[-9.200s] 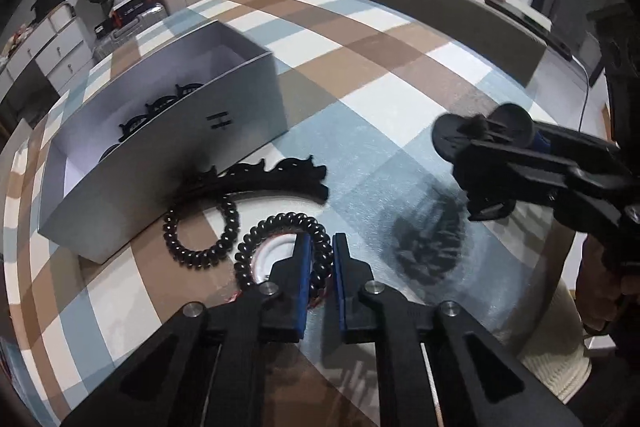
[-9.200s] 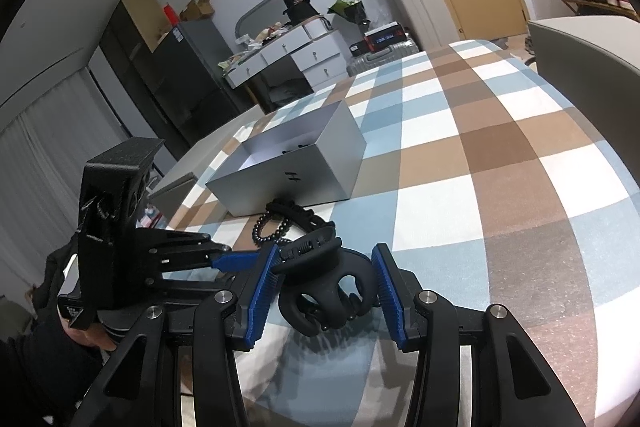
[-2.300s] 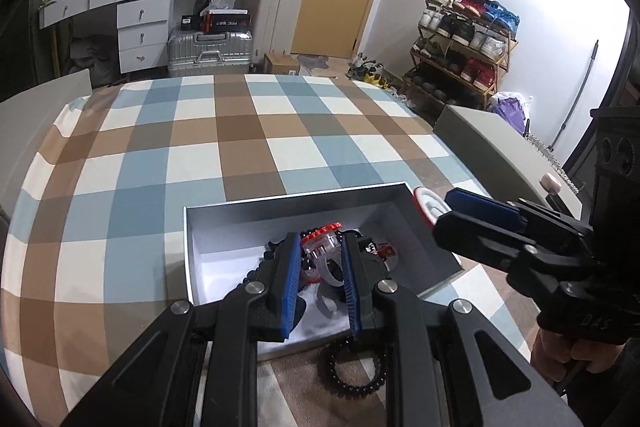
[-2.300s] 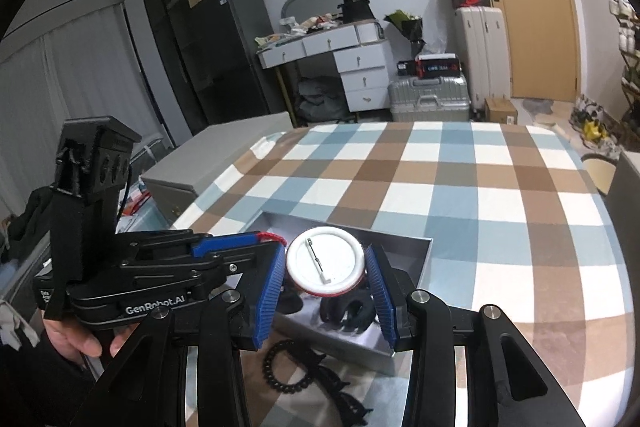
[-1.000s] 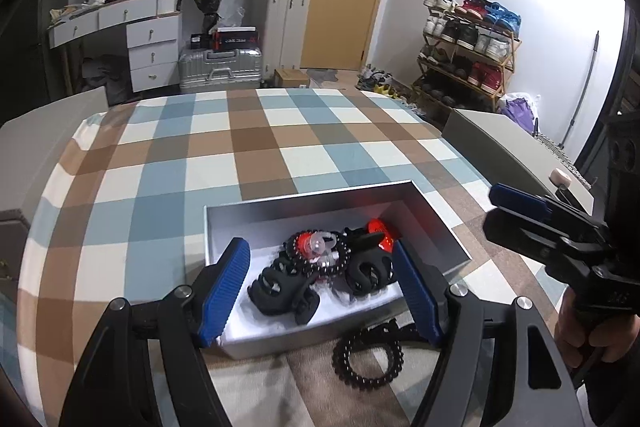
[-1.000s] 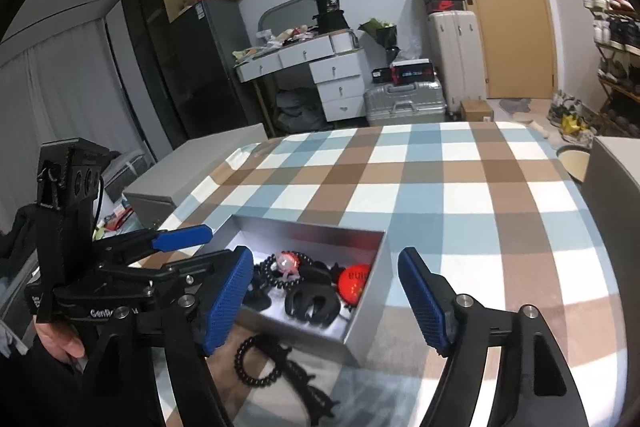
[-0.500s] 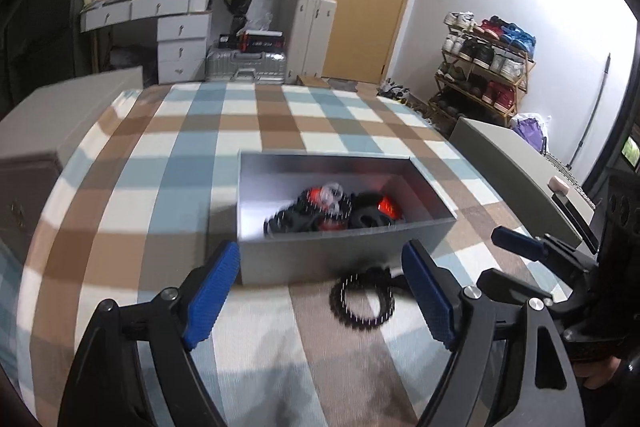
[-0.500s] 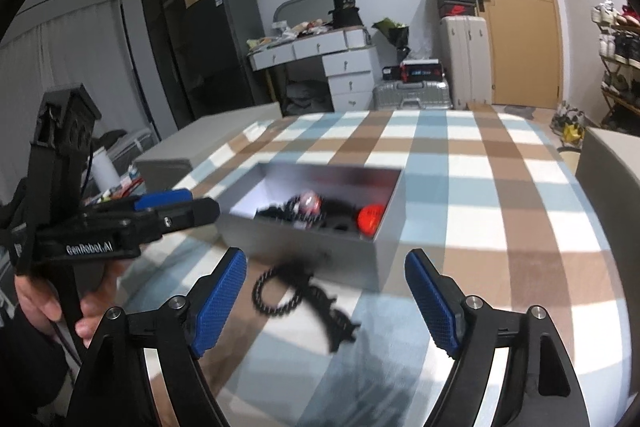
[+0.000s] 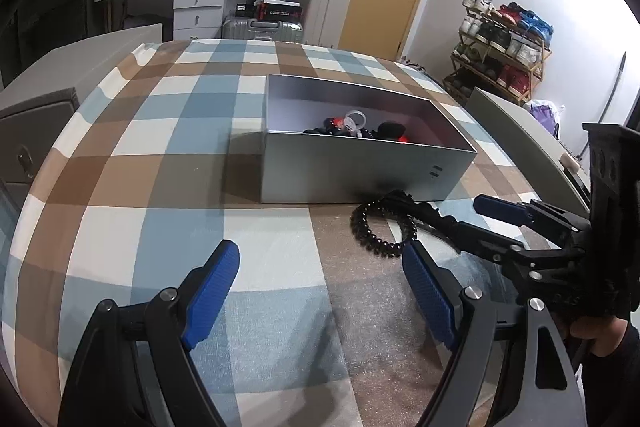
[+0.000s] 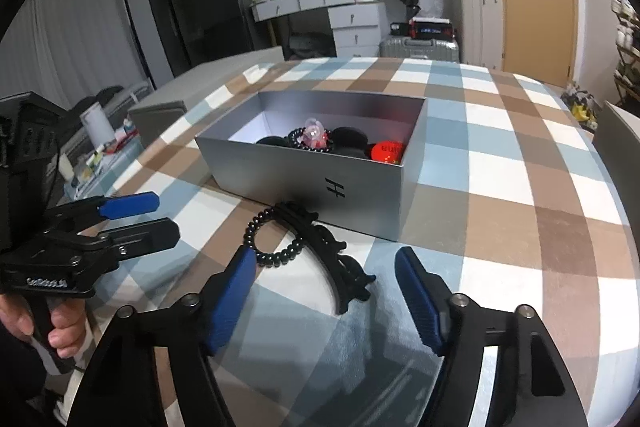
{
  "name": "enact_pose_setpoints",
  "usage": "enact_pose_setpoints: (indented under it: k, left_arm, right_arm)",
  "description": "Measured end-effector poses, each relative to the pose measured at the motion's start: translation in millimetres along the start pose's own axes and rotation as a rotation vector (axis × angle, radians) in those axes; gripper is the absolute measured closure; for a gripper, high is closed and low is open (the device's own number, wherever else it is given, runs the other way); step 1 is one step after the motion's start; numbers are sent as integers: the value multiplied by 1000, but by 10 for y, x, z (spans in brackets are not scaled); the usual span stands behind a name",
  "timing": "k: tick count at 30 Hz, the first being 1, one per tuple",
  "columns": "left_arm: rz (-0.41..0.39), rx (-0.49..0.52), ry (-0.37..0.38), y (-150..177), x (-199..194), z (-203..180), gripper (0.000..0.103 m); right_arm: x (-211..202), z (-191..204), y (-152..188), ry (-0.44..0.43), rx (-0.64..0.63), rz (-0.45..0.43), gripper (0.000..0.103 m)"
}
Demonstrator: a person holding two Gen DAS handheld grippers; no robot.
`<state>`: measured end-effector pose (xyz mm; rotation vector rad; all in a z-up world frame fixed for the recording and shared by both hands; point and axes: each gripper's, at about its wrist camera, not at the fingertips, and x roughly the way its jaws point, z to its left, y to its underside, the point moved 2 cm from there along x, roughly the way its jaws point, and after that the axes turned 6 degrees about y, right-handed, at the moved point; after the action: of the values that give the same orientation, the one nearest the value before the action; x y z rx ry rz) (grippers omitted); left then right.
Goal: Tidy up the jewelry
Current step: 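Grasp the remaining black claw clip with the right tool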
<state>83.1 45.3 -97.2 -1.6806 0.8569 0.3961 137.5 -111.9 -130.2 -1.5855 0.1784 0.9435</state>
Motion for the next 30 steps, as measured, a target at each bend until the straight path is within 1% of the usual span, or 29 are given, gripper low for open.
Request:
enact_pose_setpoints:
  k: [3, 6, 9, 13, 17, 21, 23, 24, 27, 30]
  left_arm:
    - [15, -23, 24, -8, 24, 24, 23]
    - [28, -25, 37, -14, 62, 14, 23]
    - [35, -29, 46, -19, 125, 28, 23]
    - [77, -42, 77, -43, 245, 33, 23]
    - [78, -19, 64, -80, 282, -3, 23]
    - [75, -23, 52, -94, 303, -6, 23]
    - [76, -22, 48, -85, 305, -5, 23]
    - [77, -19, 36, -85, 309, -7, 23]
    - [85, -3, 10, -83, 311, -19, 23]
    - [98, -16, 10, -93, 301, -28, 23]
  right_arm:
    - [83, 21, -17, 12, -20, 24, 42]
    - [160, 24, -26, 14, -25, 50, 54]
    - [233, 22, -17, -3, -23, 90, 62]
    - [248, 3, -7, -11, -13, 101, 62]
    - [279, 18, -18, -2, -27, 119, 62]
    - [292, 55, -27, 23, -46, 122, 63]
    - [298, 71, -26, 46, -58, 123, 68]
    - [300, 73, -26, 55, -62, 123, 79]
    - [296, 64, -23, 39, -59, 121, 80]
    - [261, 57, 0, 24, -56, 107, 82]
